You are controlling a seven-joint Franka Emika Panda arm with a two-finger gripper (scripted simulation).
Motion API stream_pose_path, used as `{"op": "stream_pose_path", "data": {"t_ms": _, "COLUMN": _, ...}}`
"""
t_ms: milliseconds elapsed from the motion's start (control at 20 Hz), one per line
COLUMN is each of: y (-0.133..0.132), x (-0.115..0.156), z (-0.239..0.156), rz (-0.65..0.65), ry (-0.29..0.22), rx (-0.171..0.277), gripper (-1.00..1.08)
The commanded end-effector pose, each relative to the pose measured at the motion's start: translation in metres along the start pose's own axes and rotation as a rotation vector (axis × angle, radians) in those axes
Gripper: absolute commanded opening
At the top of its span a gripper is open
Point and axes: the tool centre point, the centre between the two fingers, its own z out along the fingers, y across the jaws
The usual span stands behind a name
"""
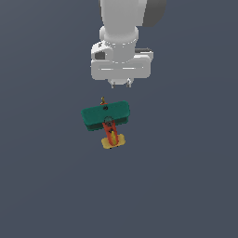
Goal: Pick up the object and move it to a goal position.
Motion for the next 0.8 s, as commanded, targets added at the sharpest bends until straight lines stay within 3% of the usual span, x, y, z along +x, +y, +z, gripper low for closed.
{"op": "stream_pose_path", "data": {"t_ms": 0, "y": 0.0, "x": -0.001, "z": 0.003, "rz": 0.002, "ry": -0.007, "rx": 0.018, "gripper": 0.28}}
{"op": "stream_pose_path", "data": {"t_ms": 750, "y": -0.006, "x": -0.015, "z": 0.033, "rz": 0.028, "ry": -0.063, "rx": 0.202, "gripper": 0.28}}
